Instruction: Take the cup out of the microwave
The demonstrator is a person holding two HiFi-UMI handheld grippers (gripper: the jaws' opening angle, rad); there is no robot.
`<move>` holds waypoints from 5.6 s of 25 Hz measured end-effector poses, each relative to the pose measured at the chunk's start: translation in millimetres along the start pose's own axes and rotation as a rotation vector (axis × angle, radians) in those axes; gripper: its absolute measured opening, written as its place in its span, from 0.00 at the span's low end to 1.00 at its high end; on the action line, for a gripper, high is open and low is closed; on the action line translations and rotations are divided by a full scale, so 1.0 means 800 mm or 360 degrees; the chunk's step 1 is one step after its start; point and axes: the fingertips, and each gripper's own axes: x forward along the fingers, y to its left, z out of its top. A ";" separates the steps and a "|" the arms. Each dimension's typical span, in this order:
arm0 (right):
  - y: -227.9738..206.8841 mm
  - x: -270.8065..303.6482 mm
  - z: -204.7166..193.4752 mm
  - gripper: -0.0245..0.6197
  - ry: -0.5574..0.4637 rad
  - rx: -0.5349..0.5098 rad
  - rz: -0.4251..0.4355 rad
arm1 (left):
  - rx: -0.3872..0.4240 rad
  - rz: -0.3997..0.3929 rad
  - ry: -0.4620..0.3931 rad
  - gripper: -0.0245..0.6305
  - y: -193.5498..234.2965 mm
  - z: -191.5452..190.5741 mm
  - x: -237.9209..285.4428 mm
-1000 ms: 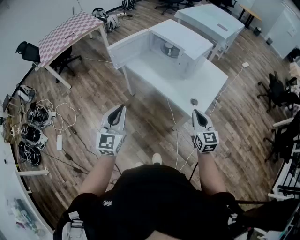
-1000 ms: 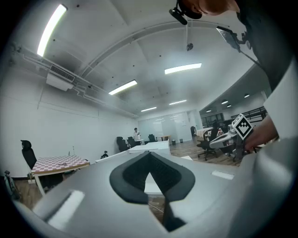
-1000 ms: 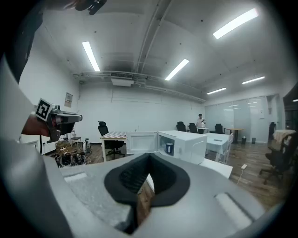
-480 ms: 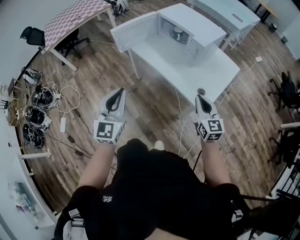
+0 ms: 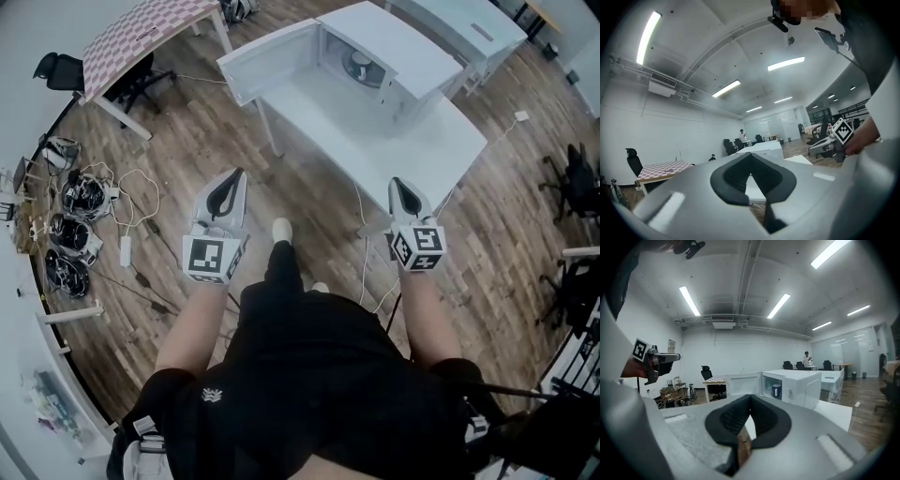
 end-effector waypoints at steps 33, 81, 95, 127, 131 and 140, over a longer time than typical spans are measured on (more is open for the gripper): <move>-0.080 0.382 0.091 0.04 0.0014 0.0023 -0.0575 | -0.0056 -0.0554 -0.0195 0.05 0.241 -0.046 0.419; -0.284 0.696 -0.080 0.68 0.0157 0.0147 -0.0646 | -0.0133 -0.0783 0.0099 0.05 0.148 -0.198 0.699; -0.308 0.724 -0.103 0.64 0.0229 0.0230 -0.0608 | -0.0112 -0.0768 0.0163 0.05 0.158 -0.212 0.704; -0.184 0.600 -0.057 0.64 0.0196 0.0242 -0.0448 | -0.0064 -0.0738 0.0009 0.05 0.179 -0.156 0.580; -0.165 0.578 -0.042 0.64 0.0189 0.0229 -0.0449 | -0.0053 -0.0727 -0.0018 0.05 0.187 -0.145 0.562; -0.153 0.530 0.008 0.64 0.0214 0.0195 -0.0422 | -0.0080 -0.0705 -0.0110 0.05 0.187 -0.099 0.548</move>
